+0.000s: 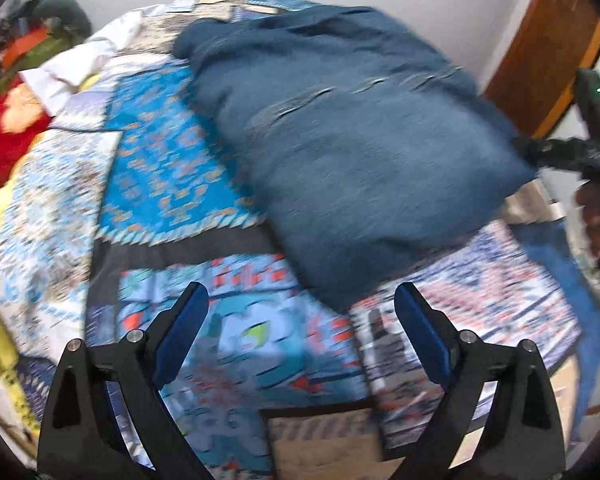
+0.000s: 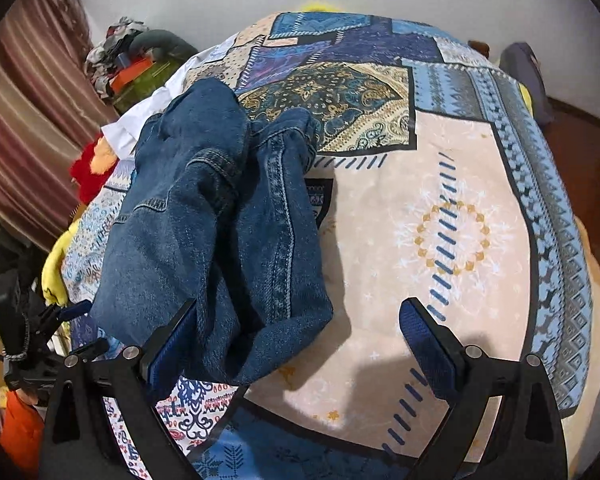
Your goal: Fold large clothes
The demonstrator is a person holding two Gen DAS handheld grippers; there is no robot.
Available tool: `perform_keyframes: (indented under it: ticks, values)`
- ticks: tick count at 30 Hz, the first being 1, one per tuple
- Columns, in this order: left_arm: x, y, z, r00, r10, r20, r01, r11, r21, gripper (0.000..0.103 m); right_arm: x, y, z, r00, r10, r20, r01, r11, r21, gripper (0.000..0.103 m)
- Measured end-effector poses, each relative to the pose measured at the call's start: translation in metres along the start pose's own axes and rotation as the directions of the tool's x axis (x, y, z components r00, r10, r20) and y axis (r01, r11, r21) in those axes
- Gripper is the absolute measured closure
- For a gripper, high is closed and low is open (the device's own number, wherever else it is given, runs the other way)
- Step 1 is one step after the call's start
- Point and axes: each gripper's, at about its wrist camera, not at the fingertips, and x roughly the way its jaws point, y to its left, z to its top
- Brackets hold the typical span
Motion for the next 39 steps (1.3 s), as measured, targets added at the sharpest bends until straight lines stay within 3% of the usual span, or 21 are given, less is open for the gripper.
perform_keyframes:
  ticks: [2, 4, 7, 9, 13, 16, 19, 23, 29, 31, 35, 39]
  values:
    - [0.005, -0.01, 0.006, 1.0, 0.023, -0.001, -0.023, 0.999, 0.032, 0.008, 0.002, -0.001, 0.0, 1.0, 0.005, 0.0, -0.005, 1.0, 0.018, 0.006]
    - [0.016, -0.011, 0.011, 0.992, 0.129, 0.005, -0.129, 0.99, 0.052, 0.005, 0.002, -0.002, -0.001, 1.0, 0.009, 0.002, -0.009, 1.0, 0.023, 0.006]
    - [0.02, 0.012, 0.011, 0.999, 0.038, -0.017, -0.039, 0.998, -0.05, 0.004, 0.003, -0.004, -0.003, 1.0, 0.015, 0.006, -0.015, 1.0, 0.02, 0.006]
    - [0.017, 0.019, 0.007, 0.997, 0.076, -0.014, -0.077, 0.995, -0.062, 0.004, 0.004, -0.003, -0.005, 1.0, 0.018, -0.008, -0.018, 1.0, 0.004, 0.006]
    - [0.009, 0.035, 0.004, 0.981, 0.194, -0.021, -0.195, 0.979, -0.065, 0.006, 0.014, 0.002, -0.015, 0.997, -0.062, -0.051, 0.06, 0.997, -0.047, 0.007]
    - [0.001, 0.051, 0.004, 0.978, 0.203, -0.052, -0.206, 0.976, -0.07, 0.015, 0.016, 0.004, -0.017, 0.989, -0.128, -0.073, 0.121, 0.988, -0.09, 0.009]
    - [-0.017, 0.062, 0.006, 0.98, 0.195, -0.043, -0.198, 0.978, -0.06, 0.015, 0.0, 0.004, -0.007, 0.995, -0.092, -0.044, 0.088, 0.993, -0.082, 0.009]
    - [-0.051, 0.076, 0.025, 0.976, 0.214, 0.051, -0.209, 0.975, -0.081, 0.015, -0.03, 0.009, 0.026, 0.999, -0.017, 0.048, 0.019, 0.999, -0.035, 0.009]
    - [-0.048, 0.109, 0.087, 0.978, 0.17, 0.12, -0.149, 0.974, -0.169, 0.013, -0.026, 0.055, 0.085, 0.989, 0.126, 0.077, -0.119, 0.989, -0.088, 0.008]
    - [-0.031, 0.115, 0.114, 0.987, 0.116, 0.107, -0.095, 0.978, -0.188, 0.013, -0.01, 0.074, 0.101, 0.986, 0.157, 0.049, -0.152, 0.984, -0.096, 0.008]
    - [0.017, 0.113, 0.157, 0.998, 0.024, 0.052, -0.014, 0.985, -0.171, 0.013, 0.048, 0.102, 0.13, 0.984, 0.169, -0.056, -0.174, 0.98, -0.099, 0.008]
    - [0.068, 0.108, 0.195, 1.0, -0.008, 0.003, 0.008, 0.984, -0.177, 0.013, 0.101, 0.093, 0.136, 0.981, 0.106, -0.165, -0.122, 0.989, -0.084, 0.008]
